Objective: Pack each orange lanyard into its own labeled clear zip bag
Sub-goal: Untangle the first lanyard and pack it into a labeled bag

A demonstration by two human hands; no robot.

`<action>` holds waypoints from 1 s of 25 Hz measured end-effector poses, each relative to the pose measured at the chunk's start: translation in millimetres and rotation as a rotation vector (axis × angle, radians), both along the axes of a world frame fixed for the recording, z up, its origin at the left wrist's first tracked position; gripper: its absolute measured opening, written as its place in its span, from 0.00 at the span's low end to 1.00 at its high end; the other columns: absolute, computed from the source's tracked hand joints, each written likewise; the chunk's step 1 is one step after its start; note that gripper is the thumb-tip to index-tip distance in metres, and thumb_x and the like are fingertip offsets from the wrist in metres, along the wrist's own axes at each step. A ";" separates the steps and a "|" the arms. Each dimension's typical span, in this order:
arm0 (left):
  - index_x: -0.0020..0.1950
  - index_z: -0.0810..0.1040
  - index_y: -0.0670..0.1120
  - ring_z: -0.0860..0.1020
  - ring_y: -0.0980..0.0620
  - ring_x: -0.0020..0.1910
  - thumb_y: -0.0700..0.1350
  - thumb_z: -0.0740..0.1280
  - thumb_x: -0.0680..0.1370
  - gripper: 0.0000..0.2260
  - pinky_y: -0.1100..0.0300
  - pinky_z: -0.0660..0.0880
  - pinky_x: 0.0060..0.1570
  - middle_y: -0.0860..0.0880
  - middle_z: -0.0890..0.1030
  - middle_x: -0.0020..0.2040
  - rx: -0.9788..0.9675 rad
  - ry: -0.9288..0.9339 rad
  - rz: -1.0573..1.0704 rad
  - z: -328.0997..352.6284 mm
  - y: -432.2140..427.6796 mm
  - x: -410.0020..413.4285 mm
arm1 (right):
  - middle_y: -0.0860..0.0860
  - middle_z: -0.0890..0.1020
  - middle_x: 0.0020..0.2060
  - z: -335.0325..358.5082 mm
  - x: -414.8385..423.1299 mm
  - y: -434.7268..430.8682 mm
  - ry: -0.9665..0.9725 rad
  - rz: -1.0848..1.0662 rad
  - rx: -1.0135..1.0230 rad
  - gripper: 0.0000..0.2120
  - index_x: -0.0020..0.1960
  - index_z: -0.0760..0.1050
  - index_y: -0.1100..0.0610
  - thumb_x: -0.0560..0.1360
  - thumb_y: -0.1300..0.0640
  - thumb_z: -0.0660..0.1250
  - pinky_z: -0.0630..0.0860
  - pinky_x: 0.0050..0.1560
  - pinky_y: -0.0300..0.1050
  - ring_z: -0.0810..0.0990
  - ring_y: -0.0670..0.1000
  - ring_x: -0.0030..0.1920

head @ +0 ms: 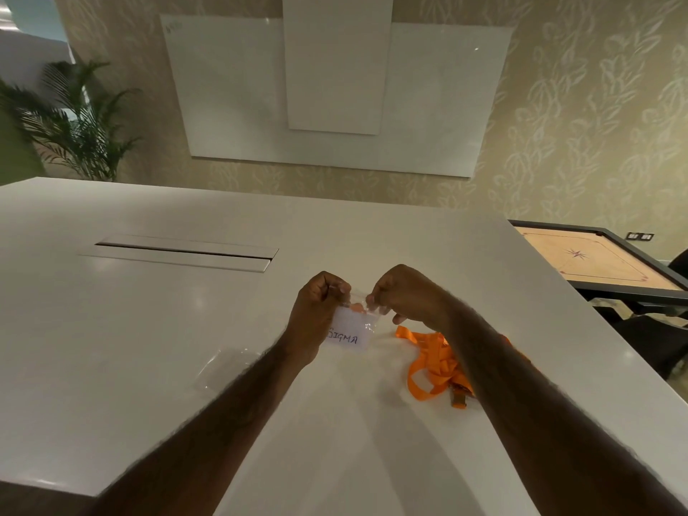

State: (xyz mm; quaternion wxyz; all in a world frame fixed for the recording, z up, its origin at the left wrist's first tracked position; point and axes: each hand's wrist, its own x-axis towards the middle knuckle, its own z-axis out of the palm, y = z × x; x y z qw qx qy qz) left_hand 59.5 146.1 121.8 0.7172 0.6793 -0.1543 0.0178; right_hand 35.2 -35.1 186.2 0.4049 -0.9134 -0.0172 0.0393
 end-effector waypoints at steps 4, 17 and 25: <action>0.42 0.78 0.51 0.80 0.54 0.36 0.41 0.66 0.78 0.07 0.62 0.75 0.32 0.54 0.82 0.39 -0.029 0.029 0.082 5.4 -0.2 5.7 | 0.55 0.84 0.36 -1.9 -2.5 3.1 -0.151 -0.059 0.086 0.04 0.47 0.81 0.61 0.73 0.61 0.73 0.74 0.26 0.39 0.80 0.46 0.32; 0.40 0.85 0.48 0.81 0.58 0.38 0.39 0.72 0.76 0.07 0.67 0.75 0.41 0.52 0.86 0.39 0.251 0.020 -0.080 16.8 2.3 14.4 | 0.44 0.78 0.24 -7.9 -2.6 -8.4 -0.168 -0.076 0.238 0.02 0.41 0.83 0.61 0.72 0.62 0.75 0.65 0.23 0.34 0.71 0.40 0.23; 0.42 0.81 0.47 0.80 0.59 0.35 0.40 0.69 0.79 0.06 0.68 0.76 0.38 0.56 0.83 0.36 0.334 0.023 -0.118 23.6 -6.3 13.4 | 0.50 0.84 0.36 -14.0 -0.1 -10.1 0.083 -0.175 0.585 0.03 0.41 0.84 0.59 0.72 0.64 0.73 0.75 0.44 0.45 0.78 0.49 0.40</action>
